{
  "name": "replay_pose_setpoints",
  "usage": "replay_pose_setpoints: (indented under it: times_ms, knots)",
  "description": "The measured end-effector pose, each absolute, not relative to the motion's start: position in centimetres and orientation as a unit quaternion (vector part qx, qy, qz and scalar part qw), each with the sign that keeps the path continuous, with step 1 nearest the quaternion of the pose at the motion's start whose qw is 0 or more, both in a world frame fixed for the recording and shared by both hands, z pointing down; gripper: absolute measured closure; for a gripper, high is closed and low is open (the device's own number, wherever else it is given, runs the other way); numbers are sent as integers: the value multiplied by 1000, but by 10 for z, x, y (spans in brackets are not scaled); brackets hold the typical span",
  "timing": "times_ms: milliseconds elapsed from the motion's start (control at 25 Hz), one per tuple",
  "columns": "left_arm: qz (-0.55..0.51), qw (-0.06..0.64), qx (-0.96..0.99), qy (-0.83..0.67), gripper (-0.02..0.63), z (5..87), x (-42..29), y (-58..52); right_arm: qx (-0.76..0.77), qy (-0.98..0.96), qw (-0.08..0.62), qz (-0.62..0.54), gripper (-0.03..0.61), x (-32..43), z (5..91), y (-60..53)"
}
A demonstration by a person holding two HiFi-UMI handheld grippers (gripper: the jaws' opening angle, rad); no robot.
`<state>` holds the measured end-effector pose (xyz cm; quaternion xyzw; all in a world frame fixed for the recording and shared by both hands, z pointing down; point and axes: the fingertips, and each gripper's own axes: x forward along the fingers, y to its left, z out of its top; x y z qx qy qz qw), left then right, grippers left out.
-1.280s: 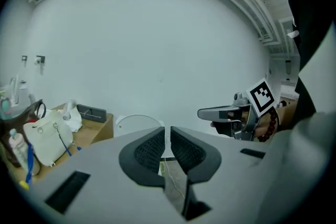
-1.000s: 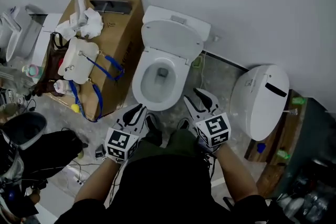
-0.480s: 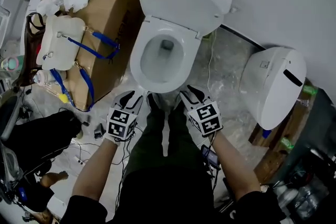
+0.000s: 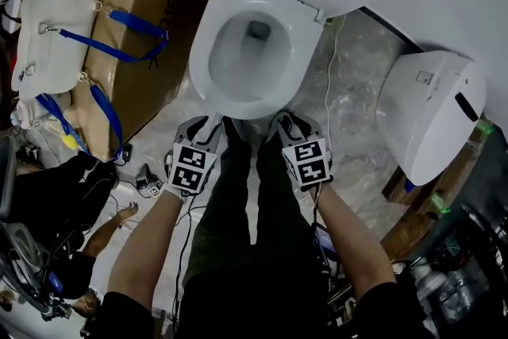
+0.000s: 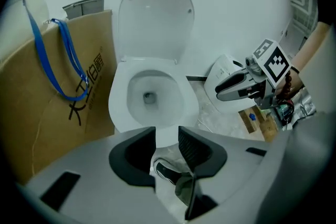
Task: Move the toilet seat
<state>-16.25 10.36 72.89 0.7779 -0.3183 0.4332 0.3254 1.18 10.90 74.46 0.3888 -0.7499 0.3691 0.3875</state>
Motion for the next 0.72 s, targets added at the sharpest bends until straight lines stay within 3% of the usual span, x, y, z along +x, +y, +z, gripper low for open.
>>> replay_pose_setpoints:
  times_ms: [720]
  knots:
    - [502,353,748,-254,457,886,-180,156,347,-724,449,392,425,8,897,140]
